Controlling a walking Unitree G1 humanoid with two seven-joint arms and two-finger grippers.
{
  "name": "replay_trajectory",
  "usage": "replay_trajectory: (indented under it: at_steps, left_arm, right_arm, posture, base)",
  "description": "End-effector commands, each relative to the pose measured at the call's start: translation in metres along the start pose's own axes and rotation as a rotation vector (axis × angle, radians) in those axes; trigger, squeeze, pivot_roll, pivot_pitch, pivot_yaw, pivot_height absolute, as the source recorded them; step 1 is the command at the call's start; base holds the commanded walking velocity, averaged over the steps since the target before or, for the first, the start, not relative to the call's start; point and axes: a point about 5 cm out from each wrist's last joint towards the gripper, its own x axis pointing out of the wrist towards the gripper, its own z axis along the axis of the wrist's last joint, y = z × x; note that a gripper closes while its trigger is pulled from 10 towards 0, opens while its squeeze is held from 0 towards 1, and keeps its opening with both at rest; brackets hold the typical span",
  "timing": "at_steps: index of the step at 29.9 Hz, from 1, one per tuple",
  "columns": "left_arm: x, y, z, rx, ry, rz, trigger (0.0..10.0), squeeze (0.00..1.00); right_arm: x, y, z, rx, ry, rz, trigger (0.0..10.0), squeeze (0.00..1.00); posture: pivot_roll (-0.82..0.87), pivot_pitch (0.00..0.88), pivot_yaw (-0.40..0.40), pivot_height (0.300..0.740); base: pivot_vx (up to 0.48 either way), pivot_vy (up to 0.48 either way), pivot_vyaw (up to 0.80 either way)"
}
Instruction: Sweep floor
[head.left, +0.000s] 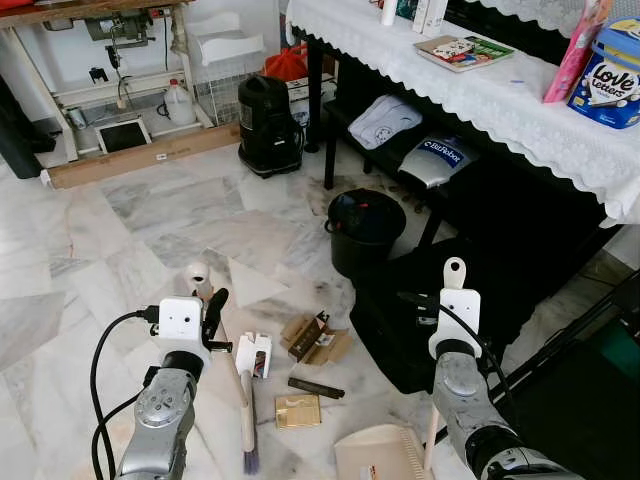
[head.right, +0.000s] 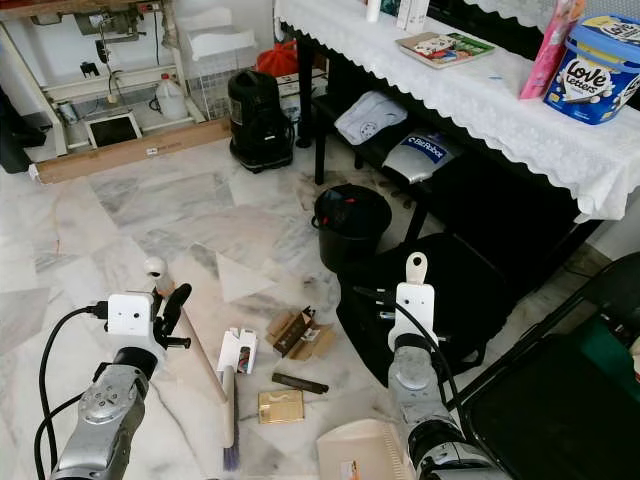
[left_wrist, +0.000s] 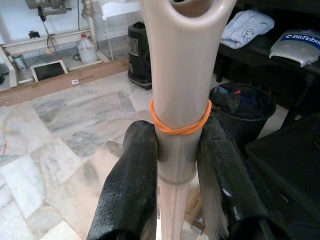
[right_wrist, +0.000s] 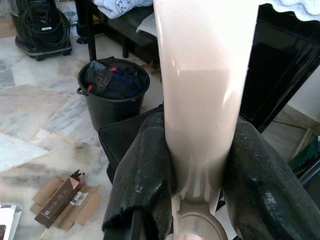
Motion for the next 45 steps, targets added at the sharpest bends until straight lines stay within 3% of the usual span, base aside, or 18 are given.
replay_trajectory:
  at_steps: [1,8,12,26,33,45]
  left_arm:
    - [-0.001,0.002,0.003,0.000,-0.008,0.001,10.0,0.00]
    - [0.001,0.003,0.006,0.000,-0.019,0.001,10.0,0.00]
    - [0.001,0.003,0.006,0.002,-0.022,0.001,10.0,0.00]
    - [0.001,-0.002,0.005,-0.012,-0.011,-0.038,10.0,0.00]
    - [0.001,-0.004,0.004,-0.012,0.001,-0.053,10.0,0.00]
    - [0.001,-0.003,0.004,-0.015,0.006,-0.055,10.0,0.00]
  right_arm:
    - [0.000,-0.003,-0.003,0.001,0.017,-0.019,10.0,0.00]
    - [0.002,-0.004,0.008,0.034,-0.059,-0.041,10.0,0.00]
    - [0.002,-0.002,0.007,0.038,-0.045,-0.032,10.0,0.00]
    - [-0.003,0.005,-0.013,0.083,0.132,0.019,10.0,0.00]
    - [-0.003,0.008,-0.022,0.027,0.240,0.068,10.0,0.00]
    - [-0.004,0.003,-0.036,0.027,0.452,0.107,10.0,0.00]
  posture:
    - [0.14,0.104,-0.029,0.740]
    - [0.14,0.101,-0.028,0.740]
    - [0.14,0.095,-0.027,0.740]
    - [0.14,0.095,-0.026,0.740]
    - [0.13,0.099,-0.025,0.740]
    - [0.12,0.105,-0.027,0.740]
  base:
    - [0.000,0.000,0.00]
    - [0.000,0.000,0.00]
    - [0.000,0.000,0.00]
    - [0.000,0.000,0.00]
    - [0.000,0.000,0.00]
    - [0.000,0.000,0.00]
